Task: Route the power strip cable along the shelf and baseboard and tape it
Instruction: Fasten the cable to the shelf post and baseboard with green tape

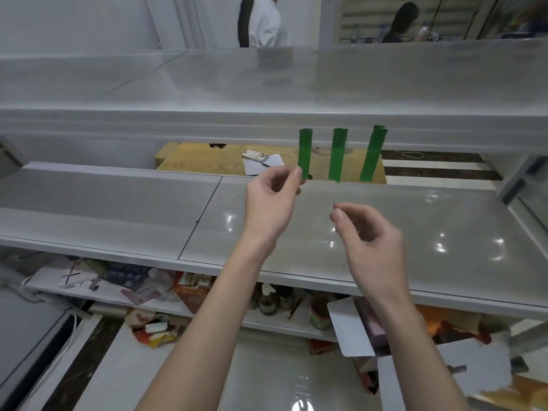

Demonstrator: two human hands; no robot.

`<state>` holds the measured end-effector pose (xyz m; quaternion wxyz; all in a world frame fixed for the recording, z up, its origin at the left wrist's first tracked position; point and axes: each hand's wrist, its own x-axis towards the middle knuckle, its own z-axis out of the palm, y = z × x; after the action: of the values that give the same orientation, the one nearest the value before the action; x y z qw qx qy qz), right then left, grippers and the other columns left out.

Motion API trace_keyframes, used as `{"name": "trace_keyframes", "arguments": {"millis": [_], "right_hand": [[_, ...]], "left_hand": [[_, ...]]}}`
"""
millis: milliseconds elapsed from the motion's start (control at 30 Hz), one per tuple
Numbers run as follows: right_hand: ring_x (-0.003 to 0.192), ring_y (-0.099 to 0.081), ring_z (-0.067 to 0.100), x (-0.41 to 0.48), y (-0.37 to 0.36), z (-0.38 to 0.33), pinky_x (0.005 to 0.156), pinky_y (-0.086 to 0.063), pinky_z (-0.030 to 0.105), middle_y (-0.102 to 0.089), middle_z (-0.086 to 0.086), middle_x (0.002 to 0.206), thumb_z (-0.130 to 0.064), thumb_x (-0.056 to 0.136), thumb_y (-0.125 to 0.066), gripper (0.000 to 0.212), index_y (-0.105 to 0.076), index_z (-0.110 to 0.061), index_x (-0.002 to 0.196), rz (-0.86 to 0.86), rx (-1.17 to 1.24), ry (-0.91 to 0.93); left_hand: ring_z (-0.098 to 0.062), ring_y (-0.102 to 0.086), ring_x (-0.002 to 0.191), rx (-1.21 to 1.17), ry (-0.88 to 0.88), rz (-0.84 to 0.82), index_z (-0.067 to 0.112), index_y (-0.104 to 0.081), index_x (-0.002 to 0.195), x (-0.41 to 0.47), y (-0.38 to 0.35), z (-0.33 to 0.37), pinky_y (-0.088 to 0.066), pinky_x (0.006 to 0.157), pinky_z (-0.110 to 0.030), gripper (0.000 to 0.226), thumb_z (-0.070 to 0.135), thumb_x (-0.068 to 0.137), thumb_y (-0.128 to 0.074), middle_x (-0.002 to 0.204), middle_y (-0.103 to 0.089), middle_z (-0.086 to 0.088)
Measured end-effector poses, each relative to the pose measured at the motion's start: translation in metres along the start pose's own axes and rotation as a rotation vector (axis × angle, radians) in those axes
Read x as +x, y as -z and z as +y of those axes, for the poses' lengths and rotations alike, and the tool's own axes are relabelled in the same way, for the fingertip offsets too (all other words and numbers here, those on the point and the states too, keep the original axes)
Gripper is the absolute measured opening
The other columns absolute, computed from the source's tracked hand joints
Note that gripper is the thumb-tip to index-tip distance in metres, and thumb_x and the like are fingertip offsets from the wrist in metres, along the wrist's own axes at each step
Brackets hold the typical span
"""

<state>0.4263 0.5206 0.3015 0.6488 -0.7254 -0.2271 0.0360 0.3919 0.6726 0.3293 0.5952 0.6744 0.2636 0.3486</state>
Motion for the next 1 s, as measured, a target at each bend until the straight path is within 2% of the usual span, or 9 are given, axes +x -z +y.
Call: {"name": "trace_keyframes", "arguments": {"millis": [233, 333, 400, 500, 533, 600, 700, 833, 1000], "right_hand": [[0.096, -0.068, 0.004, 0.001, 0.002, 0.008, 0.084, -0.056, 0.025, -0.074, -0.013, 0.099, -0.031, 0.096, -0.066, 0.015, -0.073, -0.028, 0.108, -0.01, -0.026, -0.013], [0.099, -0.068, 0.005, -0.008, 0.008, 0.018, 0.086, -0.056, 0.028, -0.074, -0.013, 0.101, -0.032, 0.096, -0.065, 0.015, -0.073, -0.028, 0.108, -0.008, -0.015, -0.042], [0.099, -0.067, 0.004, -0.017, 0.01, 0.026, 0.087, -0.055, 0.027, -0.074, -0.013, 0.1, -0.031, 0.097, -0.064, 0.013, -0.072, -0.03, 0.106, -0.011, -0.006, -0.056], [0.097, -0.067, 0.002, -0.031, 0.009, 0.037, 0.089, -0.055, 0.029, -0.074, -0.014, 0.099, -0.031, 0.097, -0.064, 0.011, -0.072, -0.031, 0.104, -0.034, 0.0, -0.098], [0.097, -0.067, 0.003, -0.036, 0.008, 0.042, 0.09, -0.056, 0.031, -0.074, -0.013, 0.098, -0.031, 0.097, -0.064, 0.012, -0.073, -0.029, 0.103, -0.051, 0.004, -0.113], [0.095, -0.068, 0.006, -0.046, 0.001, 0.05, 0.092, -0.056, 0.037, -0.075, -0.01, 0.097, -0.029, 0.096, -0.065, 0.013, -0.074, -0.024, 0.102, -0.094, 0.022, -0.137], [0.089, -0.069, 0.008, -0.068, -0.025, 0.063, 0.089, -0.057, 0.037, -0.075, -0.008, 0.092, -0.028, 0.097, -0.065, 0.011, -0.075, -0.022, 0.097, -0.229, 0.025, -0.161], [0.092, -0.071, 0.012, -0.113, -0.073, 0.072, 0.091, -0.057, 0.04, -0.076, -0.008, 0.092, -0.024, 0.097, -0.065, 0.011, -0.074, -0.029, 0.093, -0.488, 0.052, -0.19], [0.086, -0.069, 0.004, -0.165, -0.13, 0.047, 0.083, -0.053, 0.025, -0.075, -0.009, 0.092, -0.027, 0.1, -0.059, 0.017, -0.075, -0.024, 0.098, -0.803, 0.035, -0.22]], "left_hand": [[0.006, -0.058, 0.062, 0.063, -0.042, -0.118, 0.01, -0.068, 0.089, -0.016, 0.005, 0.018, -0.041, 0.058, -0.005, 0.017, 0.016, 0.101, -0.059, 0.074, -0.066, 0.004], [0.007, -0.057, 0.063, 0.106, -0.037, -0.165, 0.014, -0.067, 0.082, -0.032, 0.013, 0.014, -0.041, 0.062, -0.005, 0.019, 0.013, 0.1, -0.06, 0.072, -0.065, 0.008], [0.004, -0.06, 0.07, 0.18, 0.029, -0.208, 0.014, -0.069, 0.086, -0.053, 0.02, -0.004, -0.047, 0.07, -0.011, 0.015, 0.015, 0.099, -0.061, 0.077, -0.068, 0.008], [-0.005, -0.064, 0.079, 0.231, 0.151, -0.13, 0.013, -0.071, 0.097, -0.098, 0.037, -0.036, -0.054, 0.079, -0.027, 0.01, 0.021, 0.098, -0.064, 0.086, -0.071, 0.004], [-0.007, -0.063, 0.077, 0.235, 0.173, -0.088, 0.014, -0.071, 0.097, -0.112, 0.046, -0.046, -0.054, 0.076, -0.029, 0.009, 0.022, 0.097, -0.065, 0.083, -0.07, 0.005], [-0.004, -0.059, 0.071, 0.261, 0.214, -0.03, 0.018, -0.071, 0.093, -0.138, 0.066, -0.058, -0.049, 0.068, -0.023, 0.005, 0.021, 0.095, -0.067, 0.077, -0.067, 0.01], [0.003, -0.052, 0.063, 0.339, 0.263, 0.074, 0.022, -0.07, 0.088, -0.177, 0.099, -0.065, -0.04, 0.06, -0.01, 0.006, 0.02, 0.093, -0.069, 0.071, -0.062, 0.013], [0.003, -0.046, 0.05, 0.392, 0.332, 0.214, 0.018, -0.067, 0.083, -0.222, 0.146, -0.064, -0.035, 0.051, -0.009, 0.011, 0.024, 0.091, -0.072, 0.066, -0.057, 0.015], [0.003, -0.046, 0.048, 0.42, 0.357, 0.31, 0.012, -0.065, 0.083, -0.259, 0.207, -0.061, -0.035, 0.05, -0.006, 0.017, 0.025, 0.092, -0.072, 0.064, -0.058, 0.024]]}}
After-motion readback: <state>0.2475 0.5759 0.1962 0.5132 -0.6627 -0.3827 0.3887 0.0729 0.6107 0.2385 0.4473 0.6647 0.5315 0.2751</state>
